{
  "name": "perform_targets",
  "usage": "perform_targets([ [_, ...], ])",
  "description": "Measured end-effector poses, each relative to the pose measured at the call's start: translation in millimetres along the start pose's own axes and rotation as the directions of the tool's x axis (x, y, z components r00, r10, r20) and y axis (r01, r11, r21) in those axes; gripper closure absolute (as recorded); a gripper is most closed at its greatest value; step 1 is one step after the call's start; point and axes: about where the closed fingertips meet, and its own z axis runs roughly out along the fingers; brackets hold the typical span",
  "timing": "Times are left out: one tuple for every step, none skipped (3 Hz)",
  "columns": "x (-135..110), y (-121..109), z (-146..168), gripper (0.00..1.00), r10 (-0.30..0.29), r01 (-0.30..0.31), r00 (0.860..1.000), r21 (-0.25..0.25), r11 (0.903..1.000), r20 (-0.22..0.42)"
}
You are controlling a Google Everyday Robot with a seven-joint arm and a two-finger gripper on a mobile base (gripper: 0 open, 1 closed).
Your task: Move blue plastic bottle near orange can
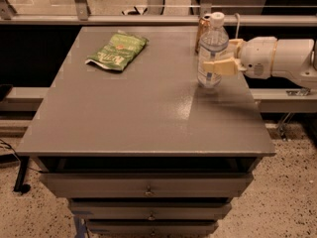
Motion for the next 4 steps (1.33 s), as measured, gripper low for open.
perform_targets([
  [14, -63, -12, 1.0, 0.001, -0.004, 1.0, 0.09, 0.9959, 0.03],
  [14, -112, -21, 1.0, -0.021, 0.016, 0.999, 0.147, 0.9891, 0.035],
  [14, -143, -27, 1.0, -0.029, 0.025, 0.999, 0.173, 0.9846, 0.021],
  [20, -163, -26, 1.0, -0.025, 0.02, 0.999, 0.192, 0.9813, 0.026],
])
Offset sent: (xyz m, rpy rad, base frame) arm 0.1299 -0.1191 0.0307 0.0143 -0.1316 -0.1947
